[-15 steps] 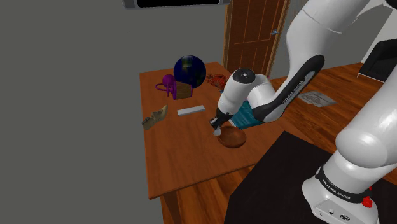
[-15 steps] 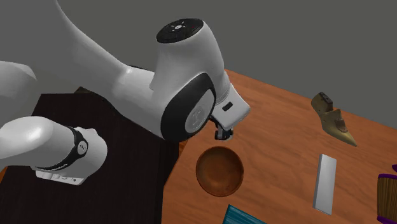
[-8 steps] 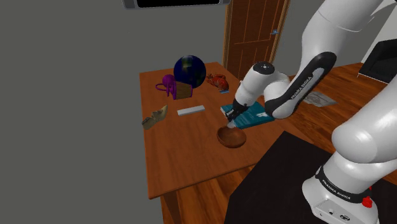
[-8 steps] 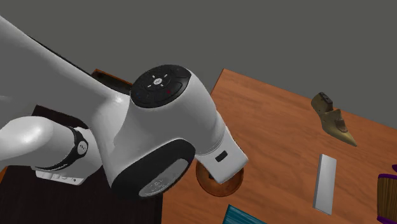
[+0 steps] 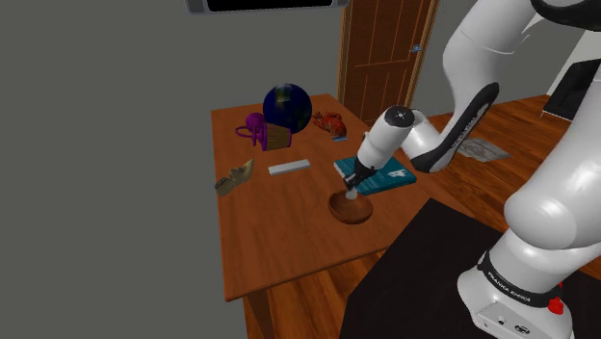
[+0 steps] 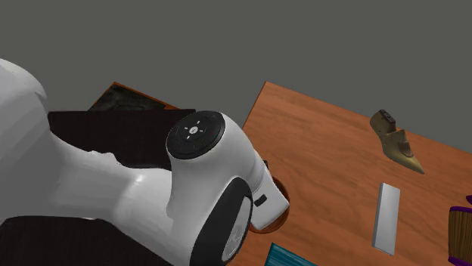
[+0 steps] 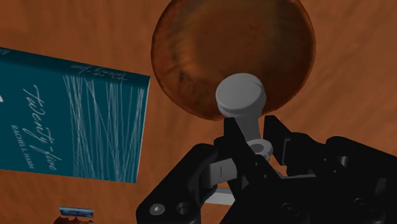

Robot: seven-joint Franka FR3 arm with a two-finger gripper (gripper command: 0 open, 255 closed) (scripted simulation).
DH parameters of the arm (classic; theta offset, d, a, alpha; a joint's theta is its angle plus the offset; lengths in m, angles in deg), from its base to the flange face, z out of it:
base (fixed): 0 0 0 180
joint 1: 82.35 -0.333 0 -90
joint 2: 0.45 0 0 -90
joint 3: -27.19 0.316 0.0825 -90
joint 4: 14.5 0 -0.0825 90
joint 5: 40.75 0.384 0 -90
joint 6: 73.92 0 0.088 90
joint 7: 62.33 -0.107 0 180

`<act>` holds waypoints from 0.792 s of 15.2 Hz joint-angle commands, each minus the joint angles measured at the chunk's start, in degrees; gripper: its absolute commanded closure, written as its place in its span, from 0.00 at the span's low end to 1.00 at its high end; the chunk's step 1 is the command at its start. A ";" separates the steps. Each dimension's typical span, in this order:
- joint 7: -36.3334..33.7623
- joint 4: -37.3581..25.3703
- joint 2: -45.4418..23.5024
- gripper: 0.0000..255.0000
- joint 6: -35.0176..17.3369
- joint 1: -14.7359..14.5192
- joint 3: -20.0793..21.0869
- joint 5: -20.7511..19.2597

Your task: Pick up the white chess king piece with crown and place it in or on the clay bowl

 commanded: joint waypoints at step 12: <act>-24.10 -6.66 -7.94 1.00 2.19 1.08 2.04 -24.31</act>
